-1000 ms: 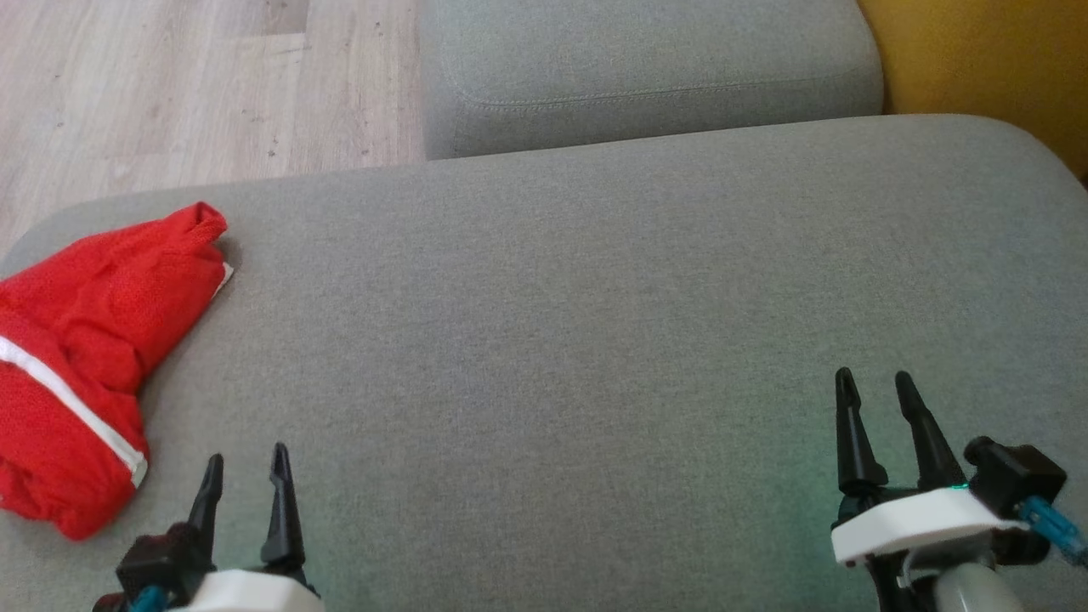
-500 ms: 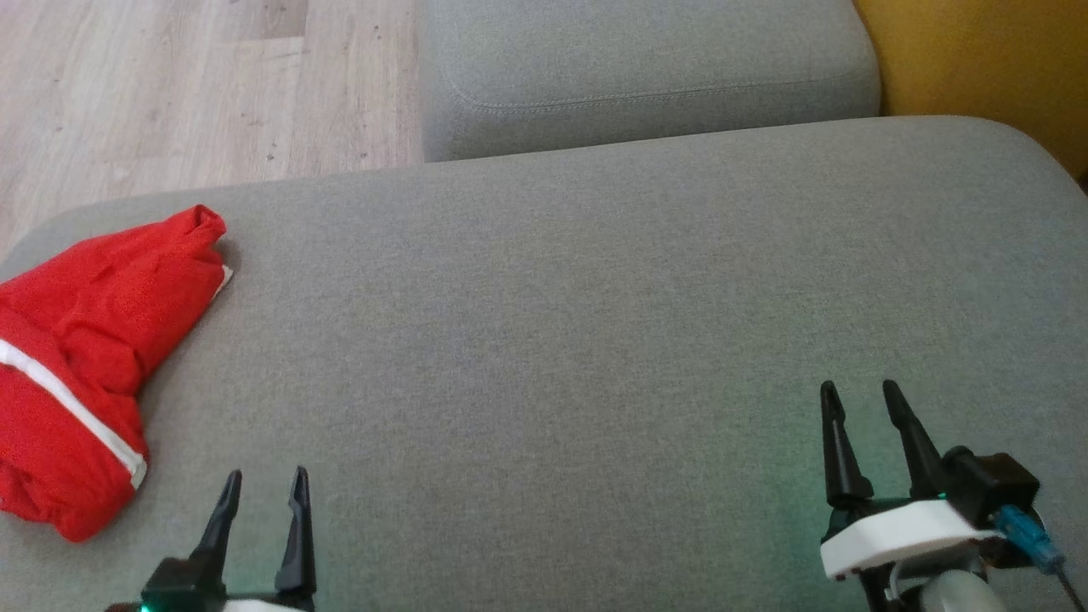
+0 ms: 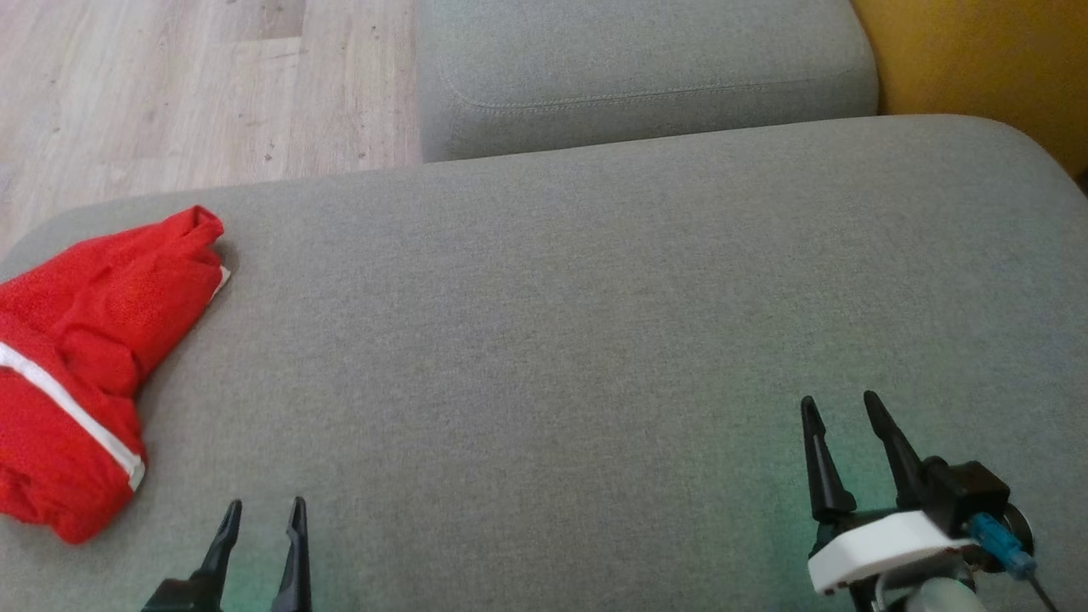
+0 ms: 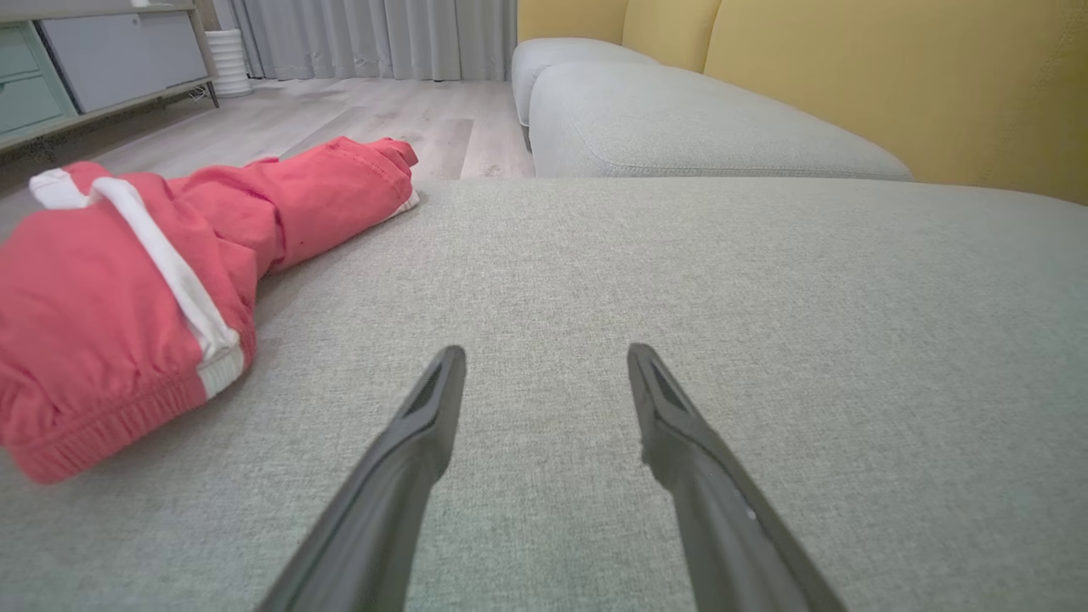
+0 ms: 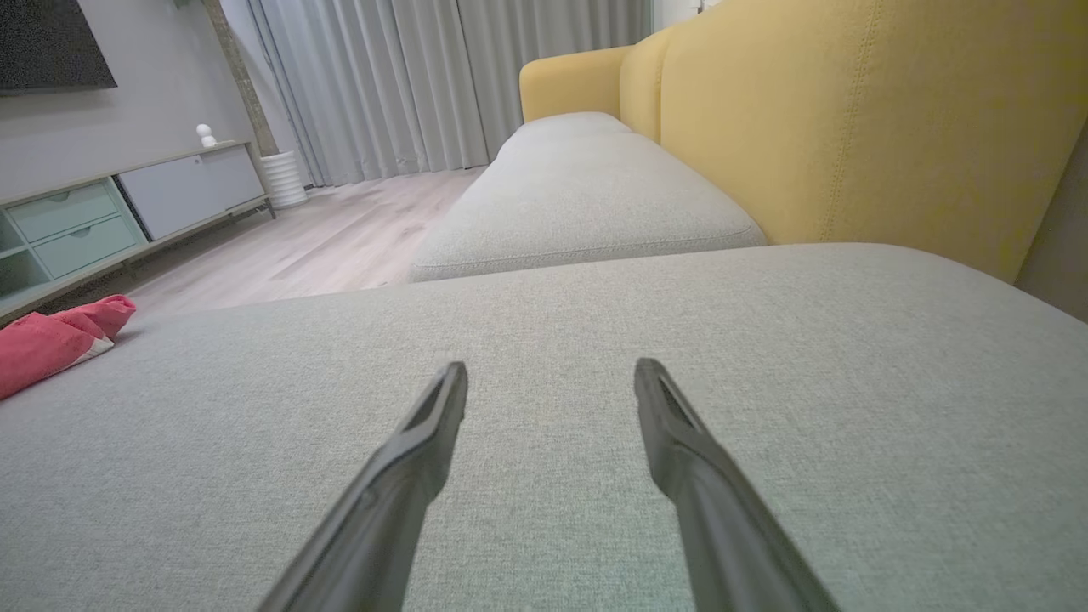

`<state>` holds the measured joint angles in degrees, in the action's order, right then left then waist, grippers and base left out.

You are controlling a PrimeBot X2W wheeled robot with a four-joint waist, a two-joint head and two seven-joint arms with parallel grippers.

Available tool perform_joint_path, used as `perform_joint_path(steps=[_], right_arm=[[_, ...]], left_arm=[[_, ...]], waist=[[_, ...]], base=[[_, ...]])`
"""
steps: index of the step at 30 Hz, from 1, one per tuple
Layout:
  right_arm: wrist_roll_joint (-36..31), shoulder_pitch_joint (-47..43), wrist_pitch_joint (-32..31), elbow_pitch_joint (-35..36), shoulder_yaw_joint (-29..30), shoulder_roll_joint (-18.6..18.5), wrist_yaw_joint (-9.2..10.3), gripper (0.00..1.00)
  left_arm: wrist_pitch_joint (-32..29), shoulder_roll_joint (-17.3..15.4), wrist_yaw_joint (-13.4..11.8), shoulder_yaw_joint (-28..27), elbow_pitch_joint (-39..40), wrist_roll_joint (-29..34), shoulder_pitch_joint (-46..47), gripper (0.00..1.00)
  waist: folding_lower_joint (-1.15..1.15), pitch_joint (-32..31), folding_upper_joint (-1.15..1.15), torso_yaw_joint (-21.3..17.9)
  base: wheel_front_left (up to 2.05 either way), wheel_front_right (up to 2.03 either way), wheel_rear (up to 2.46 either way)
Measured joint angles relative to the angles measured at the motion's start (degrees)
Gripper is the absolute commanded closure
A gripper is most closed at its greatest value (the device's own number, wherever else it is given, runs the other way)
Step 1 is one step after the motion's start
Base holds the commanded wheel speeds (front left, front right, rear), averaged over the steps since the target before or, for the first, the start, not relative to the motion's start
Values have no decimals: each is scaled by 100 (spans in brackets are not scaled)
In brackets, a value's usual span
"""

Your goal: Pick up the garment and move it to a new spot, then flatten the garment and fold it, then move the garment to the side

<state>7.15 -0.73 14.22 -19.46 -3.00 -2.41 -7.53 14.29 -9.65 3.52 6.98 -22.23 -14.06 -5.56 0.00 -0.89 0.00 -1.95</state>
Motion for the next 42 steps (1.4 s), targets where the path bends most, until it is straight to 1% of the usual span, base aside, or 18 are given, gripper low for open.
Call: perform_joint_path(steps=[7, 12, 13, 18, 21, 24, 29, 30, 34, 37, 40, 42], right_arm=[[189, 1, 0, -87, -2, 0, 0, 0], [189, 1, 0, -101, -1, 0, 0, 0], [188, 1, 0, -102, 0, 0, 0, 0], [186, 2, 0, -79, -10, 0, 0, 0], [183, -1, 1, -18, -59, 0, 0, 0], [183, -2, 7, 10, -159, -4, 0, 0], [177, -2, 9, 15, -309, -5, 0, 0], [176, 1, 9, 10, -397, -5, 0, 0], [177, 8, 9, -12, -511, -5, 0, 0], [153, 29, 9, -7, -563, -4, 0, 0], [68, 82, 9, 3, -564, -5, 0, 0], [14, 168, 9, 27, -561, -15, 0, 0]], left_arm=[[0, 21, 58, -135, -104, -122, 35, 0], [0, 36, 63, -159, -125, -134, 46, 0], [0, 41, 99, -162, -136, -134, 48, 0], [0, 56, 149, -202, -142, -134, 87, 0], [0, 81, 159, -250, -135, -135, 116, 0], [0, 100, 162, -270, -137, -135, 137, 0], [0, 101, 187, -313, -178, -136, 143, 0], [0, 101, 187, -342, -181, -160, 142, 0], [0, 109, 204, -399, -142, -221, 119, 0], [0, 112, 209, -500, -23, -307, 114, 0], [-9, 109, 234, -546, 132, -438, 240, 0], [-126, 99, 236, -601, 260, -532, 482, 0]], waist=[[0, 15, 0, -12], [0, 16, 0, -11], [0, 18, 0, -7], [0, 10, 0, 92], [0, -5, 0, 251], [0, -23, 0, 496], [0, -40, 0, 1026], [0, -43, 0, 1248], [0, -40, 0, 1611], [-1, 36, 0, 1741], [0, 198, 0, 1753], [0, 336, 0, 1740]], base=[[0, 0, 0], [0, 0, 0], [0, 0, 0], [0, 0, 0], [0, 0, 0], [0, 0, 0], [0, 0, 0], [0, 0, 0], [0, 0, 0], [0, 0, 0], [0, 0, 0], [0, 0, 0]])
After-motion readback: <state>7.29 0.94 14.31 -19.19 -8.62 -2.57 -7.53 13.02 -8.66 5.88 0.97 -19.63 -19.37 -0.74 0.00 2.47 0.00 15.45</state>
